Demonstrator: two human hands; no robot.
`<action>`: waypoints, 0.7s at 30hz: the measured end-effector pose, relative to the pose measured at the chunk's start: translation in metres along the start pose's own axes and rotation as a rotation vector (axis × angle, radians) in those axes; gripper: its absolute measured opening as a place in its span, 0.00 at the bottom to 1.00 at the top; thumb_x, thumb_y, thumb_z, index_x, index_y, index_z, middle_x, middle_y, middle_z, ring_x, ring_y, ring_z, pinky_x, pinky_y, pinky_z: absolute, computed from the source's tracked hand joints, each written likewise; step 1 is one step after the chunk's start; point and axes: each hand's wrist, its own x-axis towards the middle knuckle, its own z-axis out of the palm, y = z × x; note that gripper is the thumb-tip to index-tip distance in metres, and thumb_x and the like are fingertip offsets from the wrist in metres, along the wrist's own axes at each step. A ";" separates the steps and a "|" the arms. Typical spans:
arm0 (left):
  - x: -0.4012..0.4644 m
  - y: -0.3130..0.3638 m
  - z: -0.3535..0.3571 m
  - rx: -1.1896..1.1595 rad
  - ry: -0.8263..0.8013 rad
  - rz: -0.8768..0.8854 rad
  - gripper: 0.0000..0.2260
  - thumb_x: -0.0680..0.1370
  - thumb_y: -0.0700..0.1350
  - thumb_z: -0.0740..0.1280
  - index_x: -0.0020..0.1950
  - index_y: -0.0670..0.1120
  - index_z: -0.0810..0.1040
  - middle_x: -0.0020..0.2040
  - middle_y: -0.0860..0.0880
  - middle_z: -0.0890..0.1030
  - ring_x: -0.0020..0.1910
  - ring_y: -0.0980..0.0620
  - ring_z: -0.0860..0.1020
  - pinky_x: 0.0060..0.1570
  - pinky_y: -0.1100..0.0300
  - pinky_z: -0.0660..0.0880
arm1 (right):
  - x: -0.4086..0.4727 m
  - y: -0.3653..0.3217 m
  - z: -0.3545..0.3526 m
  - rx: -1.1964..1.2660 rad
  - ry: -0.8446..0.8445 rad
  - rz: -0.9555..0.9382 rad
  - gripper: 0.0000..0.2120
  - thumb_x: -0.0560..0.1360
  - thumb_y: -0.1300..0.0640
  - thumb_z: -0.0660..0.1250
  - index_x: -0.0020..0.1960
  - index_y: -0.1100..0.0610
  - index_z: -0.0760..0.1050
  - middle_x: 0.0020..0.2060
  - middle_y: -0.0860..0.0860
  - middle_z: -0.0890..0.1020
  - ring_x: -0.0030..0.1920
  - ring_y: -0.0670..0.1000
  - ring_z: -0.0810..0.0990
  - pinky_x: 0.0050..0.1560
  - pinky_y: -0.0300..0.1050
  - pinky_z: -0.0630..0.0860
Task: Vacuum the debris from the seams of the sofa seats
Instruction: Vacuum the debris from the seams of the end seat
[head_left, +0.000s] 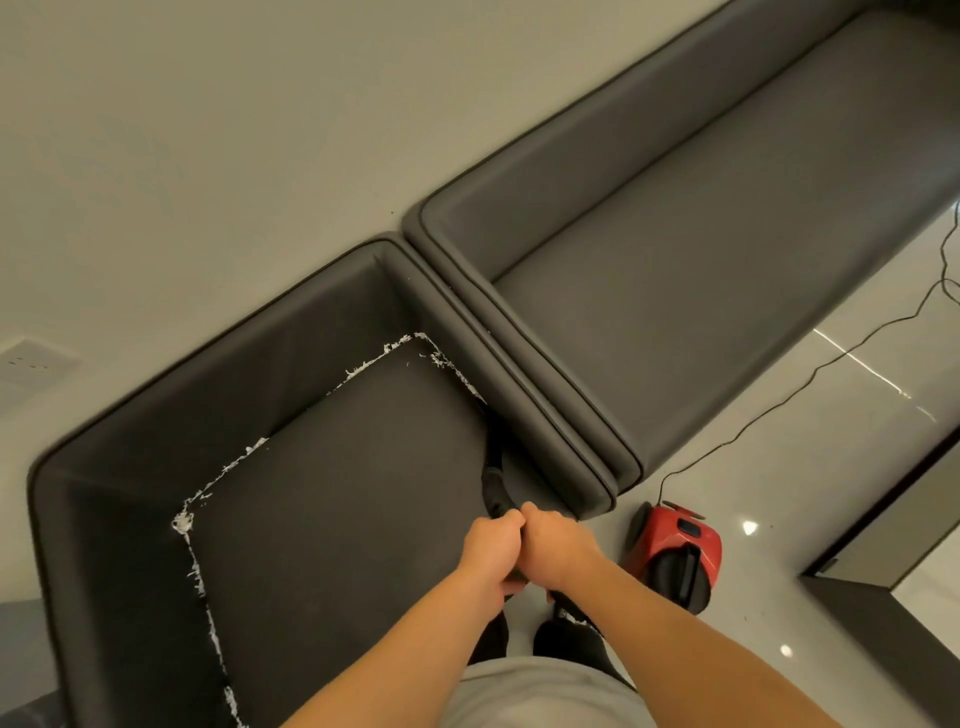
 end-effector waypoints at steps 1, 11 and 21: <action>0.000 -0.003 -0.001 0.011 -0.021 -0.021 0.12 0.82 0.47 0.62 0.63 0.43 0.74 0.56 0.42 0.80 0.57 0.42 0.80 0.56 0.45 0.80 | -0.002 0.006 0.006 -0.050 0.006 -0.015 0.13 0.80 0.44 0.60 0.55 0.53 0.66 0.53 0.53 0.81 0.51 0.57 0.80 0.45 0.49 0.73; 0.005 -0.009 0.003 0.075 -0.014 0.022 0.16 0.83 0.49 0.60 0.68 0.43 0.72 0.59 0.44 0.80 0.59 0.44 0.79 0.54 0.48 0.79 | -0.016 0.001 -0.017 -0.461 0.045 -0.107 0.16 0.83 0.50 0.59 0.66 0.58 0.68 0.58 0.55 0.82 0.57 0.59 0.82 0.44 0.49 0.69; 0.011 0.009 -0.029 -0.290 0.023 0.009 0.12 0.83 0.47 0.63 0.64 0.43 0.75 0.56 0.40 0.82 0.51 0.44 0.81 0.42 0.54 0.78 | -0.023 -0.043 -0.025 -0.232 0.056 -0.091 0.16 0.80 0.45 0.60 0.60 0.56 0.71 0.44 0.50 0.78 0.42 0.53 0.78 0.45 0.48 0.77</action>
